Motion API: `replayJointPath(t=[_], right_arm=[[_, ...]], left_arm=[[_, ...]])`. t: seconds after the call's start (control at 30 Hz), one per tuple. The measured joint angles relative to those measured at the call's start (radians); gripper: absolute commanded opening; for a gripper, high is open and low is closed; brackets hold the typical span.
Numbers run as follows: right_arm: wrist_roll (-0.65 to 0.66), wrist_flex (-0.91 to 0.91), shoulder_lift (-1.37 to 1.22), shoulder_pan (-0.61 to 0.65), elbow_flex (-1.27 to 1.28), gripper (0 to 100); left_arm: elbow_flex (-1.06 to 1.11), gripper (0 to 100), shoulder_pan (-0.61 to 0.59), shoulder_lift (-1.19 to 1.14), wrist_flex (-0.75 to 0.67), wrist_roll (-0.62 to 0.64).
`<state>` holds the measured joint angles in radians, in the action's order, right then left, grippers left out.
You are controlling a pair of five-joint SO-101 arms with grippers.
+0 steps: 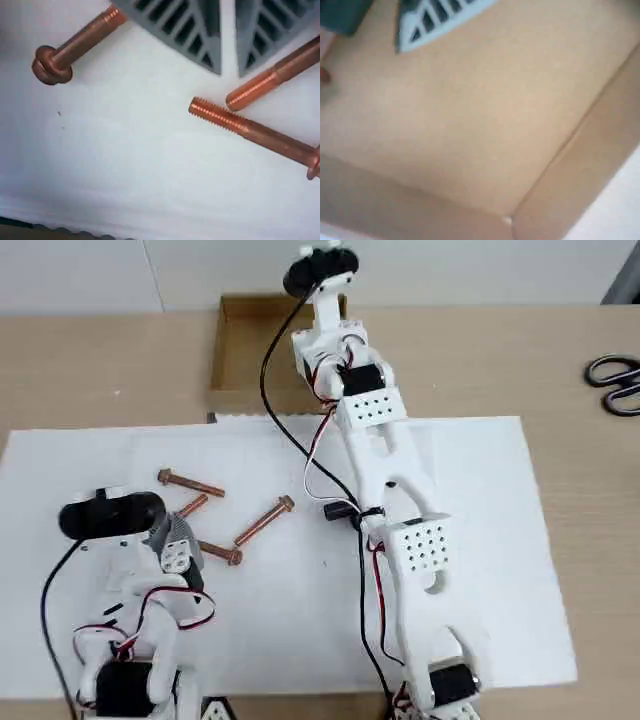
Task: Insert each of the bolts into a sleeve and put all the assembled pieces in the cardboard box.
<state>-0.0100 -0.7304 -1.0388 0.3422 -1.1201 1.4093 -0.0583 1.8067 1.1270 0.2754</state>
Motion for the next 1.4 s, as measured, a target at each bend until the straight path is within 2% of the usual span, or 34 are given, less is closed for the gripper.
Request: replayJointPath(t=[0.13, 0.27, 0.63, 0.8, 1.0, 1.13, 1.4], right_arm=[[0.0, -0.008, 0.0, -0.012, -0.018, 19.9], [0.0, -0.098, 0.0, -0.011, -0.109, 19.9], [0.0, -0.651, 0.0, -0.026, -0.486, 19.9], [-0.037, -0.933, 0.002, -0.025, -0.52, 19.8], [-0.043, -0.994, 0.04, -0.046, -0.52, 19.8], [-0.038, -0.996, 0.11, -0.041, -0.437, 19.8], [0.176, -0.999, 0.397, -0.012, 0.028, 19.8]], left_arm=[[0.0, 1, 0.0, 0.0, 0.0, 0.0], [0.0, 1, 0.0, 0.0, 0.0, 0.0], [0.0, 1, 0.0, 0.0, 0.0, 0.0], [0.0, 1, 0.0, 0.0, 0.0, 0.0], [0.0, 1, 0.0, 0.0, 0.0, 0.0], [0.0, 1, 0.0, 0.0, 0.0, 0.0], [0.0, 1, 0.0, 0.0, 0.0, 0.0]])
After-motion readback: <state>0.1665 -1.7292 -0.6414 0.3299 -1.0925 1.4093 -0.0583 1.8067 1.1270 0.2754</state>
